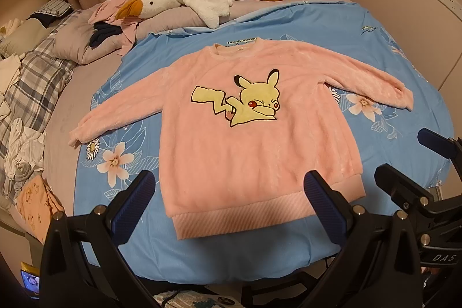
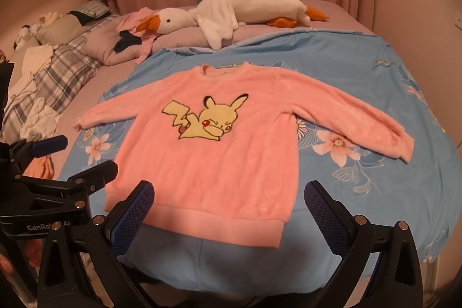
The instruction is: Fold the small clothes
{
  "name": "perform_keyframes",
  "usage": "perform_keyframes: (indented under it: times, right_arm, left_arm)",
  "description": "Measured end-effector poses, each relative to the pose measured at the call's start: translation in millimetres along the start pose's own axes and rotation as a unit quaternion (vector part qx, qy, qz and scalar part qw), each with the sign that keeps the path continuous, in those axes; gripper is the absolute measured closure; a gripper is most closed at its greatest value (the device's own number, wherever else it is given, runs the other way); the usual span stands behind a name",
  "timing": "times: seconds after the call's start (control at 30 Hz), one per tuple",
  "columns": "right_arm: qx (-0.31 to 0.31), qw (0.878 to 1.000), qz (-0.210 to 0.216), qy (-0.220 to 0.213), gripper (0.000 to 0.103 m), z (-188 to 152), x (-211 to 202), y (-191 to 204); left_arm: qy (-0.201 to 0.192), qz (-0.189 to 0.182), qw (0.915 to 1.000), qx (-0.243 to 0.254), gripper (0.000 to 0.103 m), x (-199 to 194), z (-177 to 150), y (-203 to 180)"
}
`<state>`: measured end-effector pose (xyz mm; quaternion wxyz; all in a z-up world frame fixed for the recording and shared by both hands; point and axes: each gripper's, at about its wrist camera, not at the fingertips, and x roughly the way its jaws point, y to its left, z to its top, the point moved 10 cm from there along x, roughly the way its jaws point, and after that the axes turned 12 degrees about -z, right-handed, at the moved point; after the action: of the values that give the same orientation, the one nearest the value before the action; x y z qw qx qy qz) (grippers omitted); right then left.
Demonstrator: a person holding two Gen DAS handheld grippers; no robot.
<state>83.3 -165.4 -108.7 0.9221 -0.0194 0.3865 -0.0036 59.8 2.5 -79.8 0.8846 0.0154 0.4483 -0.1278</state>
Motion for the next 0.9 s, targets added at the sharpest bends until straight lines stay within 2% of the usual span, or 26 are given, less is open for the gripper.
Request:
perform_keyframes:
  times: [0.9]
  right_arm:
    - [0.000,1.000,-0.001,0.001,0.000,-1.9,-0.2,1.4]
  left_arm:
    - [0.002,-0.002,1.0000,-0.004,0.000,-0.2,-0.1,3.8]
